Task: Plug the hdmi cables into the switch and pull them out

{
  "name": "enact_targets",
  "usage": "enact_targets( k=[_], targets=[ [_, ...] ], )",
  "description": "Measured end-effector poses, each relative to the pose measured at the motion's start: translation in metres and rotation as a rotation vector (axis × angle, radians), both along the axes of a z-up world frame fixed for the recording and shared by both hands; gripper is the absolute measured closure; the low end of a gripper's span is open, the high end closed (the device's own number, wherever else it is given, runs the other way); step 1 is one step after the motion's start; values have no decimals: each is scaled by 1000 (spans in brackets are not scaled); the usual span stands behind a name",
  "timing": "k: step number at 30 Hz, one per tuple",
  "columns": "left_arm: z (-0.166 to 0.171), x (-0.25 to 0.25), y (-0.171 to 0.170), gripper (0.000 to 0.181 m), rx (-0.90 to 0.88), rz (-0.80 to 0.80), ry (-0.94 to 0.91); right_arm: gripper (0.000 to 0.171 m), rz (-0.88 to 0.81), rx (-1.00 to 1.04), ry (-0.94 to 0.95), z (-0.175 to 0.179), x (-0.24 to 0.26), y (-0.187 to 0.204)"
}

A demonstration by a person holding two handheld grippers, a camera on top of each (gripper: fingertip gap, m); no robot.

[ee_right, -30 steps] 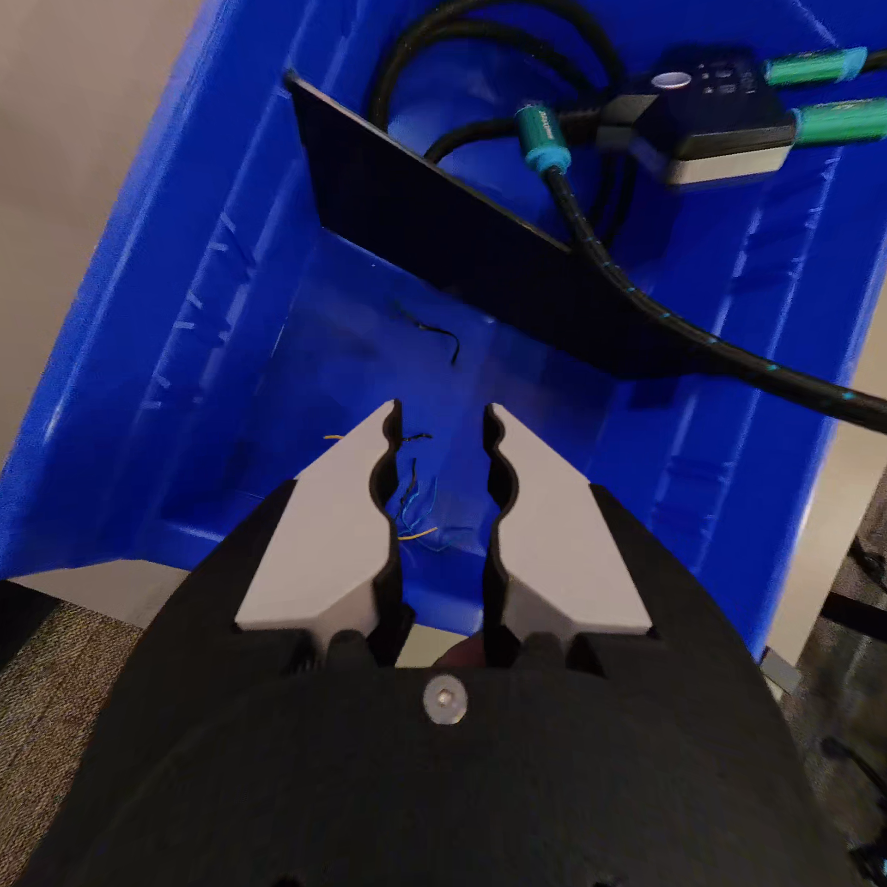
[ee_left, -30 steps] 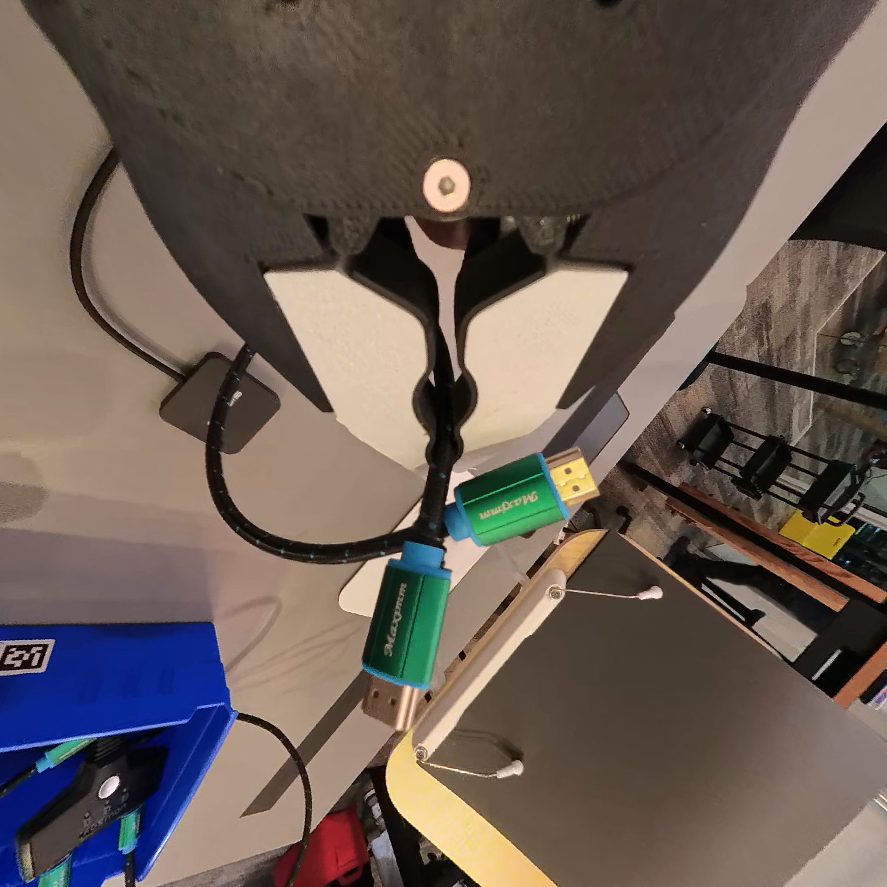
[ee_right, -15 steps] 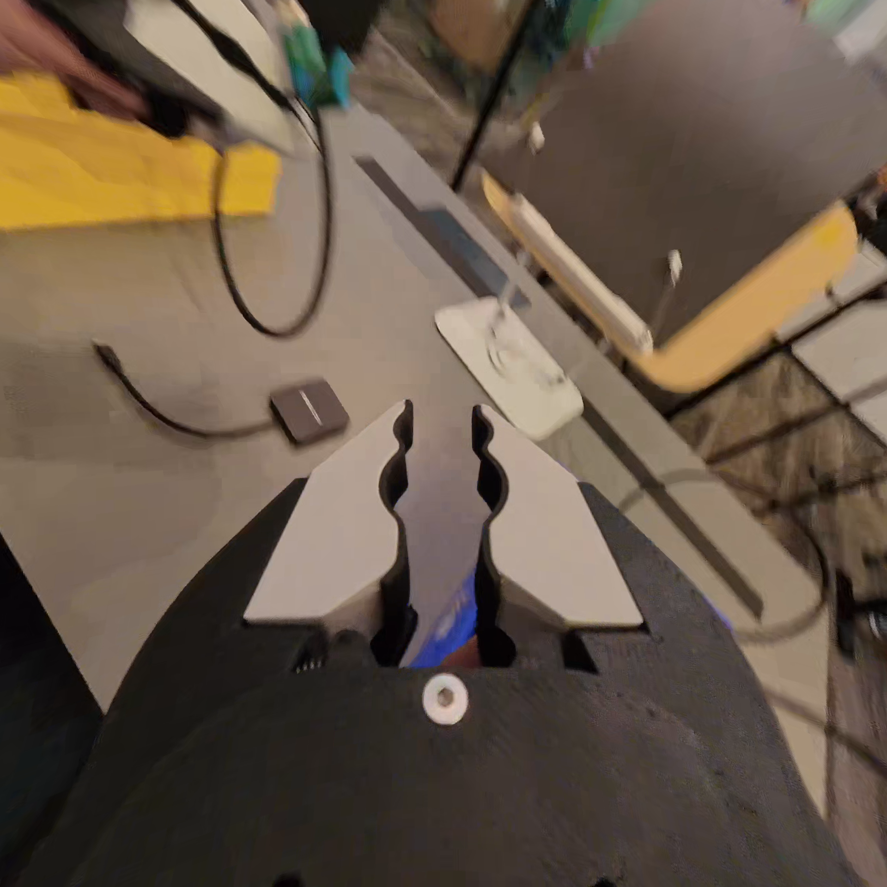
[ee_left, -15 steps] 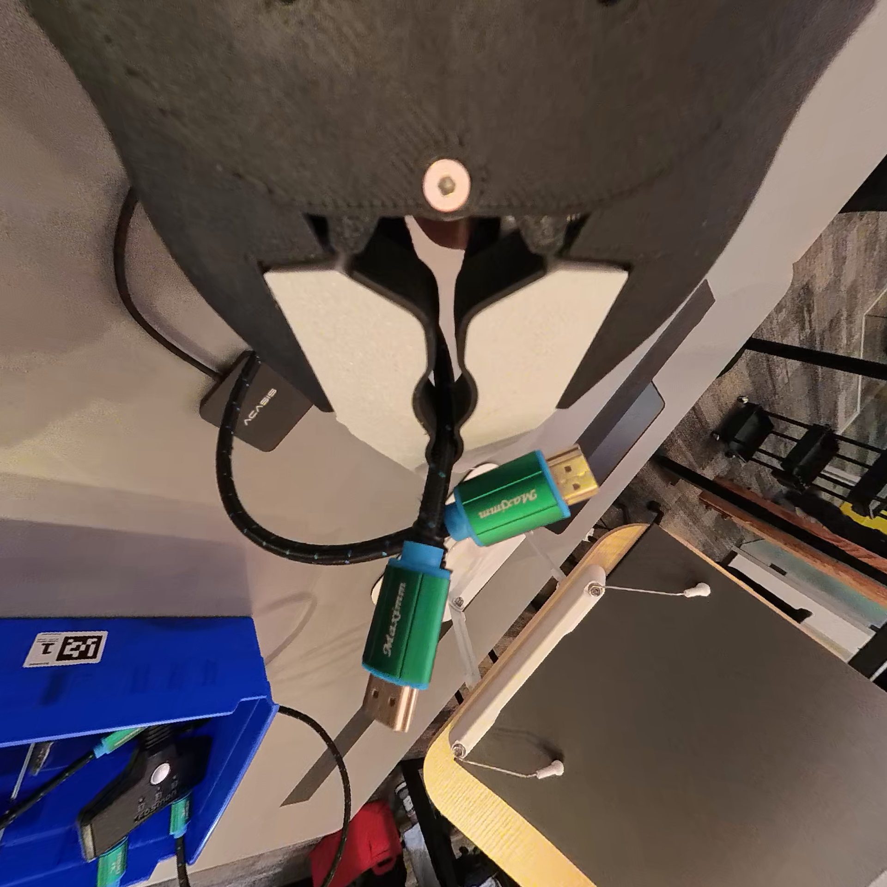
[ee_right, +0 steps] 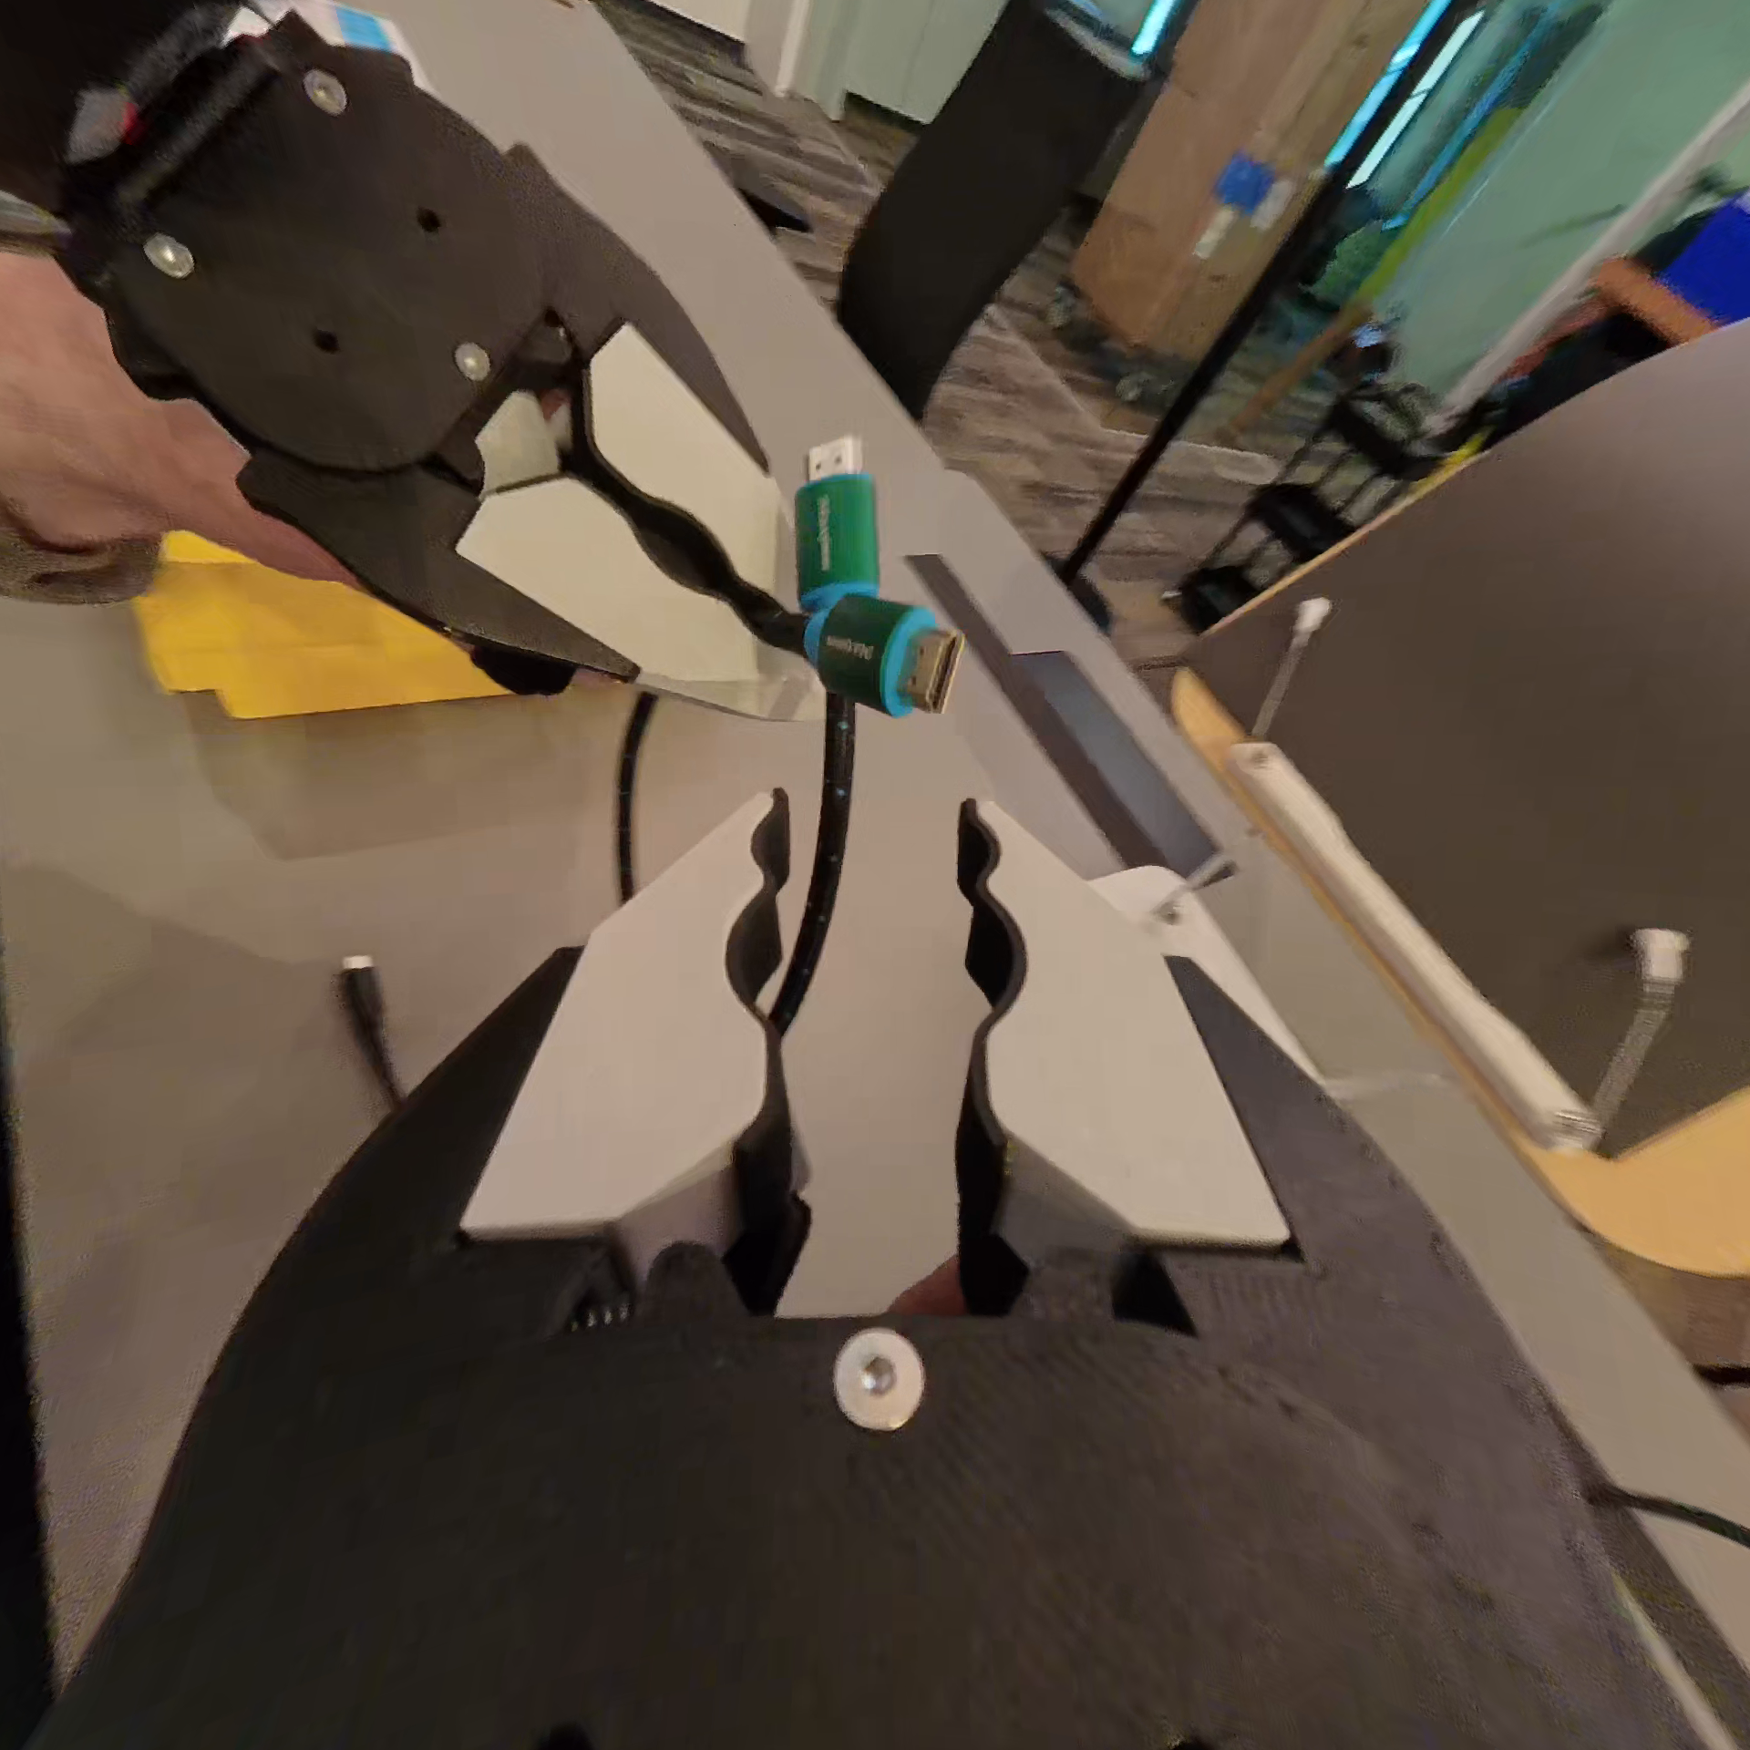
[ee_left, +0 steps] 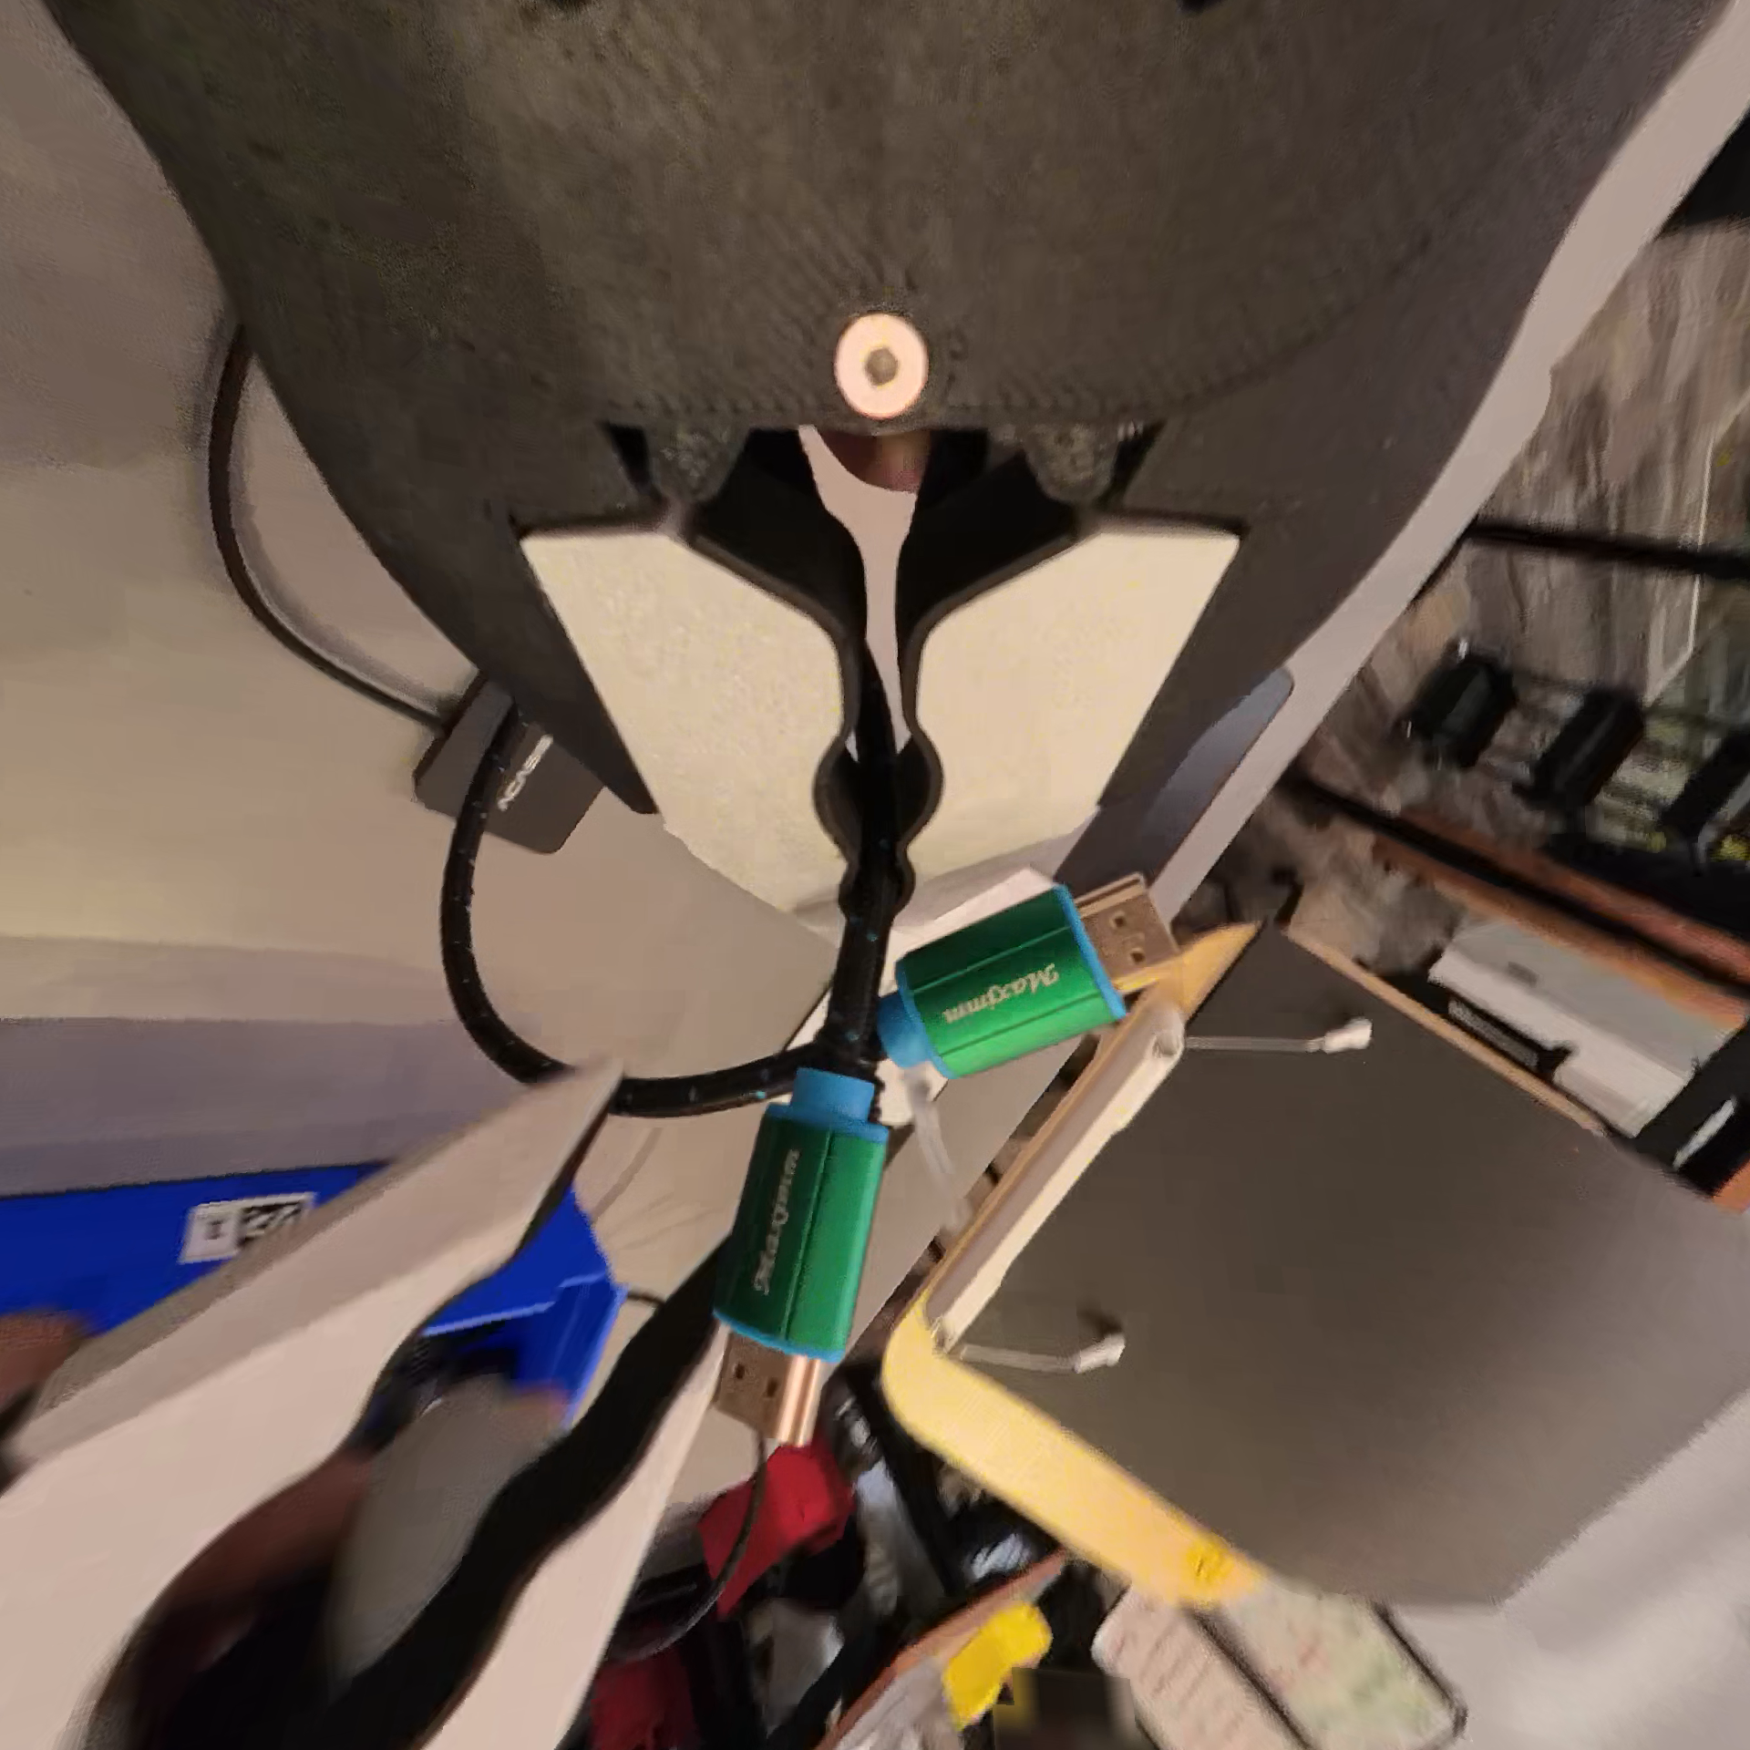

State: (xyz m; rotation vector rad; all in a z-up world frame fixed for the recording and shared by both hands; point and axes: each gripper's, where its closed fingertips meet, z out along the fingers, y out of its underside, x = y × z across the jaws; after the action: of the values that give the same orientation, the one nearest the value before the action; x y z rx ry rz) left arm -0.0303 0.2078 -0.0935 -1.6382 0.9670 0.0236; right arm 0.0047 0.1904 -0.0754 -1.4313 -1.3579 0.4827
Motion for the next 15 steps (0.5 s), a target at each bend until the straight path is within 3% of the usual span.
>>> enact_targets(
  k=[2, 5, 7, 13, 15],
  targets=[
    [3, 8, -5, 181, 30, -40, 10, 132, 48, -70, 16, -10, -5, -6],
    [0, 21, -11, 181, 71, -103, 49, 167, 117, -110, 74, -13, -10, -16],
    [-3, 23, -11, 181, 68, -103, 55, 169, 113, -110, 101, -10, -7, -15],
    [1, 26, -7, 181, 68, -103, -18, 169, 15, 120, 66, 1, 4, -3],
    [-2, 23, -5, 168, 58, -89, -3, 169, -58, 259, 15, 2, 6, 6]
  ],
)
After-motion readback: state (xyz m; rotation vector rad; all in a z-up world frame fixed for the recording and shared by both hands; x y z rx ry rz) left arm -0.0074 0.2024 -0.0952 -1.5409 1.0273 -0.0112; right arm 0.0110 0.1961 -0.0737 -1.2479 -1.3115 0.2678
